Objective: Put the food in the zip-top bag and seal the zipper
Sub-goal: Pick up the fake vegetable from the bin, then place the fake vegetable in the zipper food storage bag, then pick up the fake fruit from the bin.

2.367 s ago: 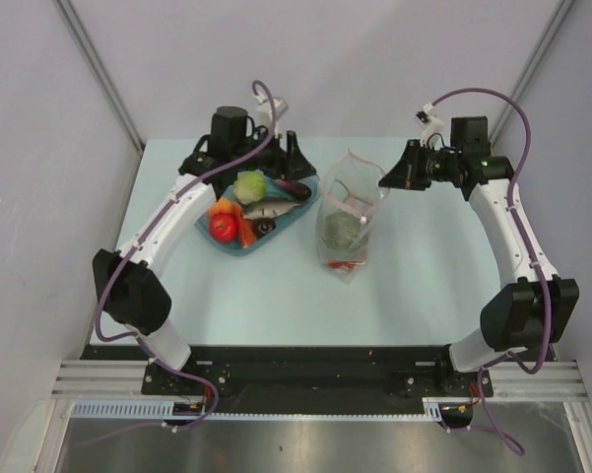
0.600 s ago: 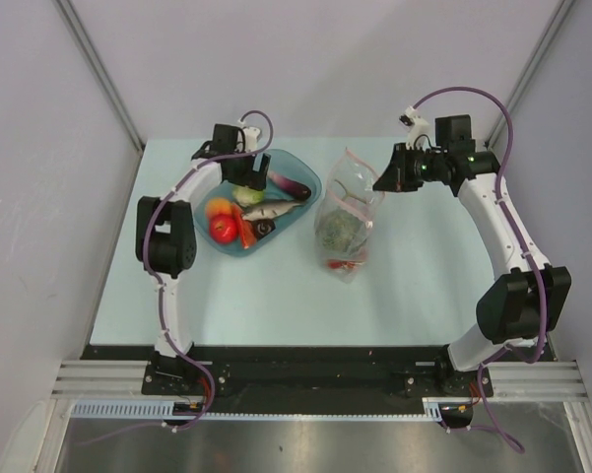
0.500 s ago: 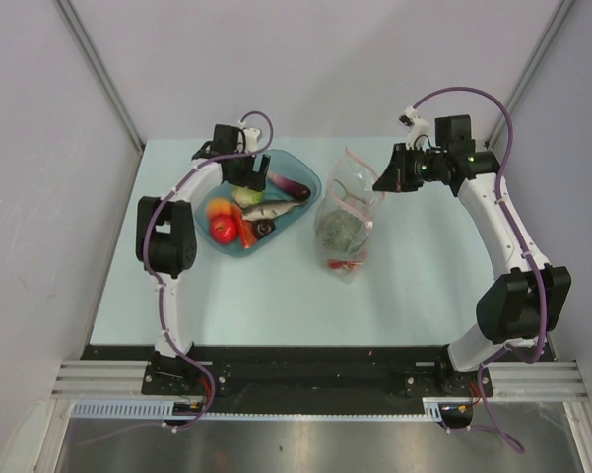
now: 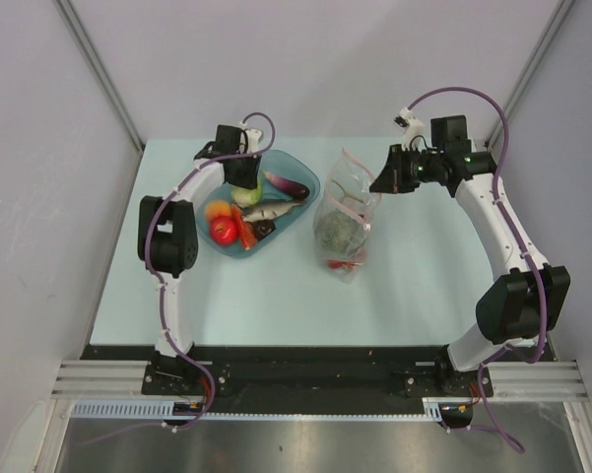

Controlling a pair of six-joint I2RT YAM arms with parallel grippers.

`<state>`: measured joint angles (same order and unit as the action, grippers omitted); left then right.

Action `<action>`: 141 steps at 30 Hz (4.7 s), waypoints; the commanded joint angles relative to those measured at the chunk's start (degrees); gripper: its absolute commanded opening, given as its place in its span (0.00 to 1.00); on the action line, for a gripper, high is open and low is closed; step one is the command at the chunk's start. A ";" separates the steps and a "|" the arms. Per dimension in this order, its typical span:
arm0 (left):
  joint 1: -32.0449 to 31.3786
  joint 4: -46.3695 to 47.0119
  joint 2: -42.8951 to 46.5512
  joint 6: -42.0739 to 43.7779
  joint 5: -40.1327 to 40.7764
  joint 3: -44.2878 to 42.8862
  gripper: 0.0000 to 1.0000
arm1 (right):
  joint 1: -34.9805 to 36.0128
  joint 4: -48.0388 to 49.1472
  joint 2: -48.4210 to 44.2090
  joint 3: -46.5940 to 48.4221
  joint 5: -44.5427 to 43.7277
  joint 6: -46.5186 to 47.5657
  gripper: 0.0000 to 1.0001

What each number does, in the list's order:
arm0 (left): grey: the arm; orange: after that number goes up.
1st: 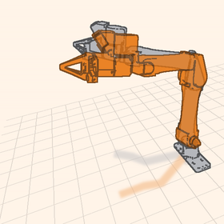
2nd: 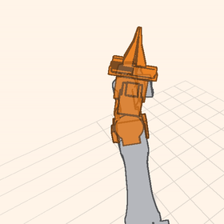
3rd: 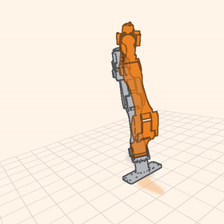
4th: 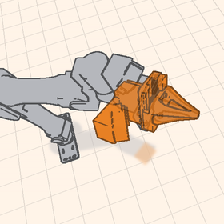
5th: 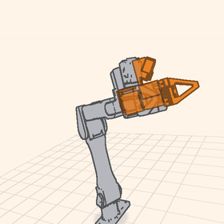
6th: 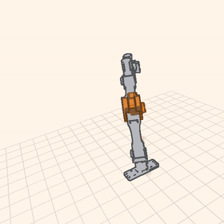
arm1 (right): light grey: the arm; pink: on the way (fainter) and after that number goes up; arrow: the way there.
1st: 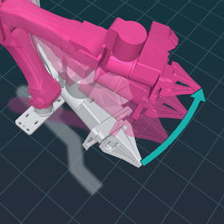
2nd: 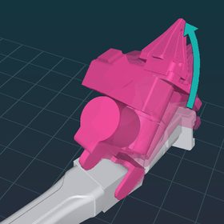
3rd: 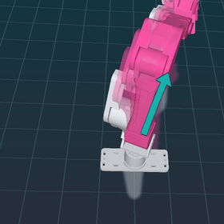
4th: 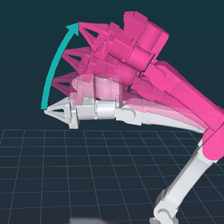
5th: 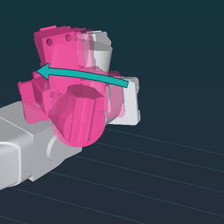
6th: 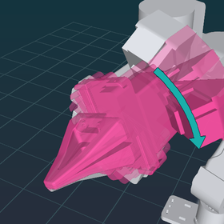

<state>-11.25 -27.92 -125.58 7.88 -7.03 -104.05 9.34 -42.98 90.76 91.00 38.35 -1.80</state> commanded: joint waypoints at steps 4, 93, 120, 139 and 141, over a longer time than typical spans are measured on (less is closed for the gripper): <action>0.00 -1.96 8.94 0.82 0.00 -0.98 0.14 | 0.94 0.53 0.12 2.34 -0.20 0.93 0.02; 6.67 -5.22 36.38 -7.97 -0.79 30.74 0.88 | 1.20 0.35 2.05 5.94 5.95 1.63 0.00; -6.59 0.15 19.85 -16.58 -7.83 27.06 0.83 | 1.47 -0.17 1.70 4.98 4.10 3.38 0.00; -7.04 0.50 15.79 -19.05 -3.87 22.05 0.52 | 1.47 -0.52 1.52 4.62 4.28 4.26 0.00; -7.04 0.33 21.13 -17.73 -4.66 22.57 0.48 | 1.47 -0.70 1.52 4.71 4.37 4.61 0.00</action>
<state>-18.35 -26.41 -113.10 -11.66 -10.81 -79.85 10.66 -43.05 92.60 94.63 42.85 1.30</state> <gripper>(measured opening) 0.657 0.010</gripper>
